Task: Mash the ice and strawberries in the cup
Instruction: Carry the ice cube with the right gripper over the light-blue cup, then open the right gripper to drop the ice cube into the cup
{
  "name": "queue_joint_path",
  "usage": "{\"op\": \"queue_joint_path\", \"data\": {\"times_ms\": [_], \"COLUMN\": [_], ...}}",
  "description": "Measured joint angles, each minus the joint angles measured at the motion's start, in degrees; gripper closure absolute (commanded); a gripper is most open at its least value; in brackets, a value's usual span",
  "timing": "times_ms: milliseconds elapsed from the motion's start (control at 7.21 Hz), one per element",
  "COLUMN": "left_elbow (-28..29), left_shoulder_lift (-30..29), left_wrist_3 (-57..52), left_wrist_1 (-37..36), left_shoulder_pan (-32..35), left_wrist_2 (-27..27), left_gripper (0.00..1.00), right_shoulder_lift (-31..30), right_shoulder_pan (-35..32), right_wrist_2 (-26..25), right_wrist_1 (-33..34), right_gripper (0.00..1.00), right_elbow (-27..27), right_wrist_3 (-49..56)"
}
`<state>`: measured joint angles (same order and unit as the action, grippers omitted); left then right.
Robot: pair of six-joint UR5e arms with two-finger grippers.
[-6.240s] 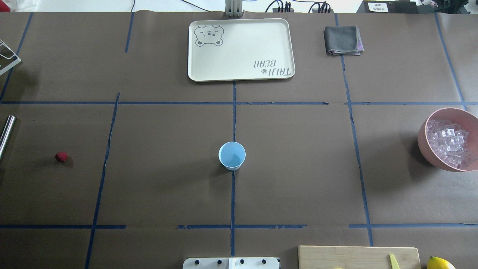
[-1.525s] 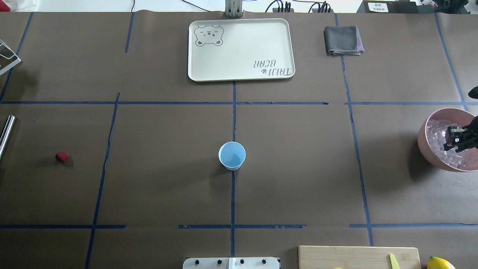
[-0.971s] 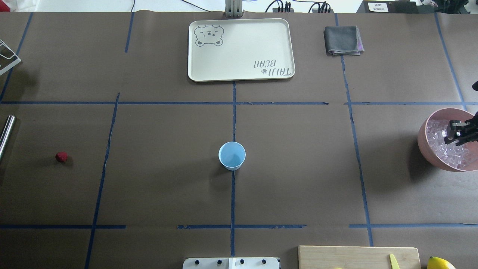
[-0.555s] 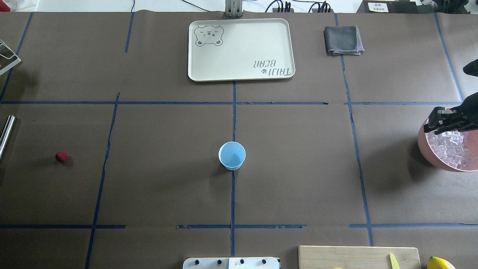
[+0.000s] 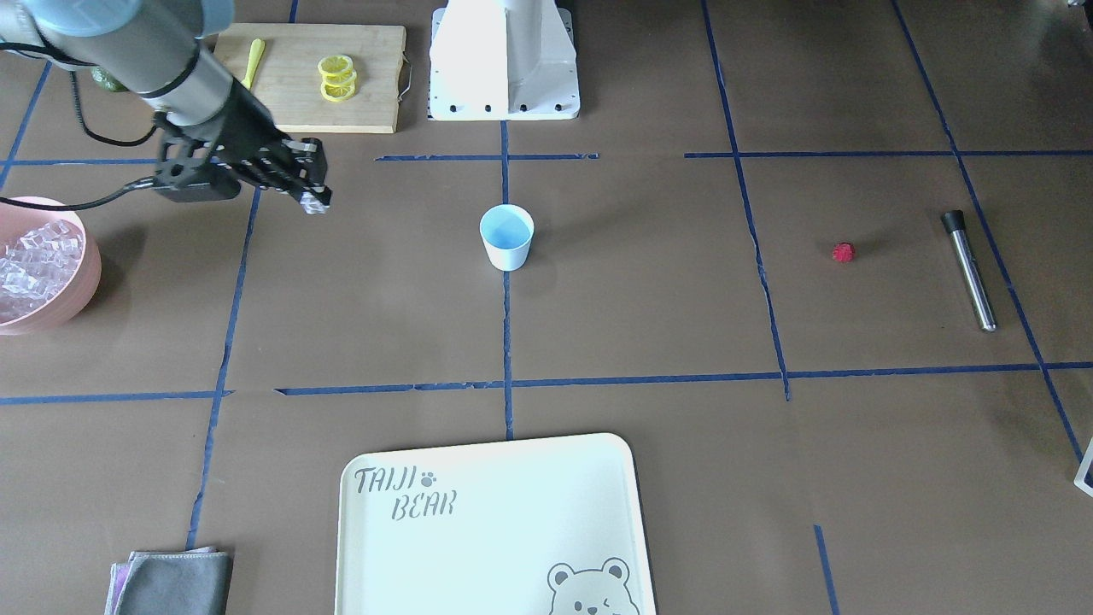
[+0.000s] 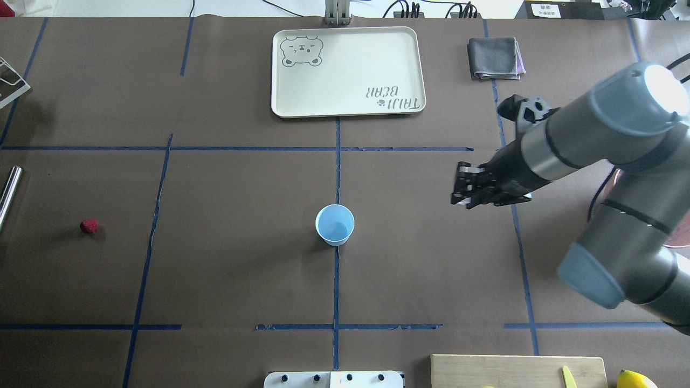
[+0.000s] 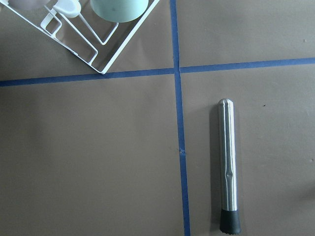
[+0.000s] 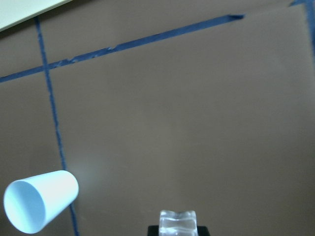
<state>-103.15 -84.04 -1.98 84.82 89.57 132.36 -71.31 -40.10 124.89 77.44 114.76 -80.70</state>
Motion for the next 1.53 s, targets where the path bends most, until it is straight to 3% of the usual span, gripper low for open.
{"op": "queue_joint_path", "data": {"times_ms": [555, 693, 971, 1109, 1248, 1525], "left_elbow": [-0.2, -0.3, -0.5, -0.5, -0.6, -0.6], "left_shoulder_lift": [0.2, 0.2, 0.2, 0.2, 0.2, 0.2], "left_wrist_3": [-0.2, -0.3, -0.3, -0.3, -0.3, -0.3], "left_wrist_1": [0.1, 0.1, 0.1, 0.1, 0.1, 0.1], "left_shoulder_pan": [0.0, 0.0, 0.0, 0.0, 0.0, 0.0], "left_wrist_2": [2.0, 2.1, 2.2, 2.2, 2.2, 2.2], "left_gripper": [0.00, 0.00, 0.00, 0.00, 0.00, 0.00], "right_shoulder_lift": [20.3, 23.0, 24.2, 24.1, 24.0, 23.6], "right_shoulder_pan": [8.3, 9.1, 10.2, 10.4, 10.6, 11.0], "right_wrist_2": [-8.4, -9.7, -10.6, -10.6, -10.7, -10.7], "right_wrist_1": [2.7, 2.7, 2.6, 2.6, 2.6, 2.6], "right_gripper": [0.96, 0.88, 0.84, 0.68, 0.37, 0.23], "right_elbow": [-14.5, -17.6, -19.4, -19.5, -19.6, -19.6], "right_wrist_3": [-13.0, -13.9, -14.4, -14.5, -14.5, -14.4]}}
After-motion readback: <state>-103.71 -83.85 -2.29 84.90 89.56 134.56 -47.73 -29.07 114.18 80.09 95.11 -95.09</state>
